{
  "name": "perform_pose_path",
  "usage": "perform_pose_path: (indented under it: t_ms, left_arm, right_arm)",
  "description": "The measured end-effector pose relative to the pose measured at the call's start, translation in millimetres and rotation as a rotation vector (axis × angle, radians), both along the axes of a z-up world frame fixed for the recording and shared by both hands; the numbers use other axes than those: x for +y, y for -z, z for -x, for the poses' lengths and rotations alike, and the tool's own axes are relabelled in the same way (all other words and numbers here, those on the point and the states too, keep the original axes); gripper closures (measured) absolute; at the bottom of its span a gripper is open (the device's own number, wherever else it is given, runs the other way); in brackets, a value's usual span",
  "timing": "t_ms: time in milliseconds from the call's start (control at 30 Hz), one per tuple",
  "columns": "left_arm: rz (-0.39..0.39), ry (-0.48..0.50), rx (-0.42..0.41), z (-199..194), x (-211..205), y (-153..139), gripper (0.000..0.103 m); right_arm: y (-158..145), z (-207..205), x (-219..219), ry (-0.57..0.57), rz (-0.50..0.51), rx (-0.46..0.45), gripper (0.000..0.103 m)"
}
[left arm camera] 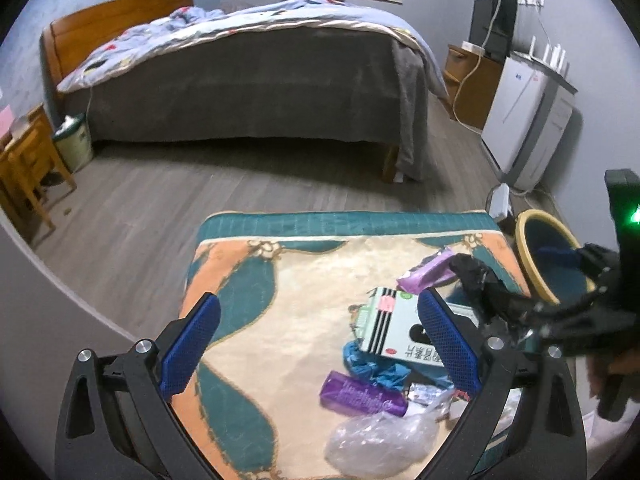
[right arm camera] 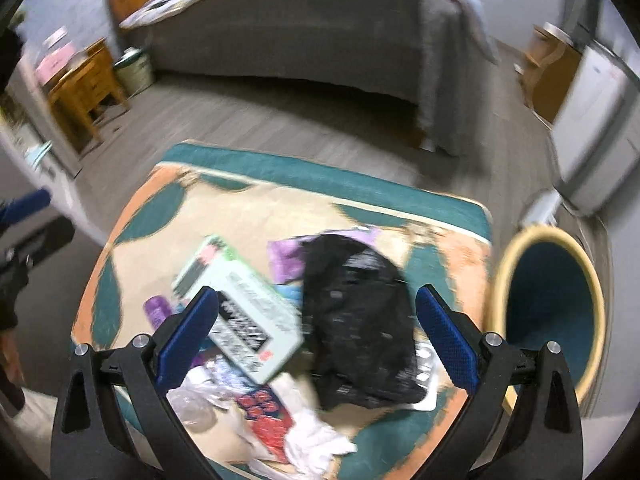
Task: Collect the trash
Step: 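Move both tools back over the trash pile on the cushion, then grasp the white COLTALIN box with the right tool while the left tool grasps the black bag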
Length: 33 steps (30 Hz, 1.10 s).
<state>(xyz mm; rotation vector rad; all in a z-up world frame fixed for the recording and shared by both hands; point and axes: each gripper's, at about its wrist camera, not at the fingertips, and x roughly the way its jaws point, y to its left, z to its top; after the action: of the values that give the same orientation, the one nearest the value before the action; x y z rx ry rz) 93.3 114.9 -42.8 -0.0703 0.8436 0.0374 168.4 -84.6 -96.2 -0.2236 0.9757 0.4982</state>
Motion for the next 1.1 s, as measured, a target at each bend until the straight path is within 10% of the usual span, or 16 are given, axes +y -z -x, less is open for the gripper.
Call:
perform_pose_path:
  t_ms: [733, 1100]
  left_arm:
    - [0.029, -0.014, 0.053, -13, 41, 16, 0.005]
    - [0.04, -0.022, 0.026, -16, 41, 7, 0.005]
  right_arm:
    - [94, -13, 94, -0.27, 0.257, 0.095, 0.006]
    - [61, -18, 81, -0.236, 0.152, 0.104, 0.021]
